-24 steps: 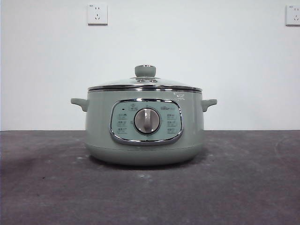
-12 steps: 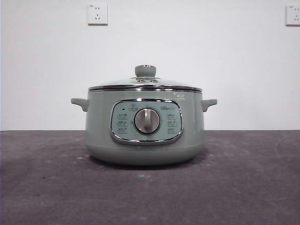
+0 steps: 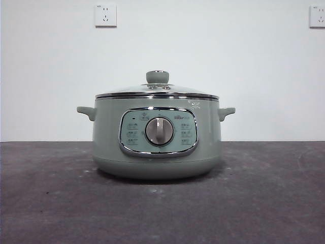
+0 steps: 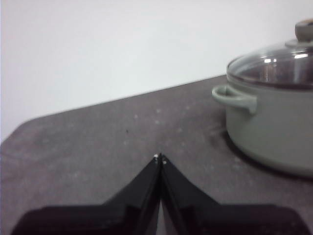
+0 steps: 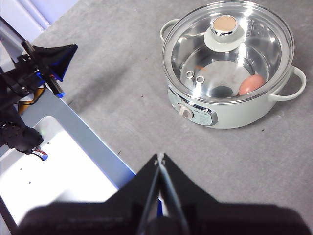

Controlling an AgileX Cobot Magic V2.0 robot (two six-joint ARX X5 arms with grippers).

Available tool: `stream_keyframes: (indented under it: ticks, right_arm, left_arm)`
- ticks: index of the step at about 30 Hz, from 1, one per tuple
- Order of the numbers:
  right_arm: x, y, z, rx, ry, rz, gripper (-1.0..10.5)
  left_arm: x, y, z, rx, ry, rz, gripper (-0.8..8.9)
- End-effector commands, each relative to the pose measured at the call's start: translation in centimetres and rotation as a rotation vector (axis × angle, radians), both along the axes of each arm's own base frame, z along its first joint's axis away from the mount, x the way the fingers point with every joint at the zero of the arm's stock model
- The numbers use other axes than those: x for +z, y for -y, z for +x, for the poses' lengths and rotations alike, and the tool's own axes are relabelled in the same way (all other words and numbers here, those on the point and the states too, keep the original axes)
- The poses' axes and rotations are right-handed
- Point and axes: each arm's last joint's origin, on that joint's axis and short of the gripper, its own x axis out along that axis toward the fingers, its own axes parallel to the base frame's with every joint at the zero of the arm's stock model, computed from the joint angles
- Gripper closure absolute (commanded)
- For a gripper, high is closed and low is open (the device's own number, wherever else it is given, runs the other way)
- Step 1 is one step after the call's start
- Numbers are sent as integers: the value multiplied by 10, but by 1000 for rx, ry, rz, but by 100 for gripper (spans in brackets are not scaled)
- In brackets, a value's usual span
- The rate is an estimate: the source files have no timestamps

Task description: Pick up the egg,open the lid,put the egg in the pot,close the lid

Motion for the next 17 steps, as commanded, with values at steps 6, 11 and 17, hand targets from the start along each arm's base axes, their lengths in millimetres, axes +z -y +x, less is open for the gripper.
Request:
stream_keyframes:
  ticks: [6,11,17]
  right_arm:
    - [-1,1,-2,-5,-13,-6,946]
    - [-1,1,-2,-5,-13,-6,946]
    - [-1,1,-2,-4,-13,-6,946]
  left_arm:
    - [-18,0,-1,6,-151,-30,817]
    - [-18,0,-1,8,-152,-31,817]
    - [-18,0,-1,9,-152,-31,817]
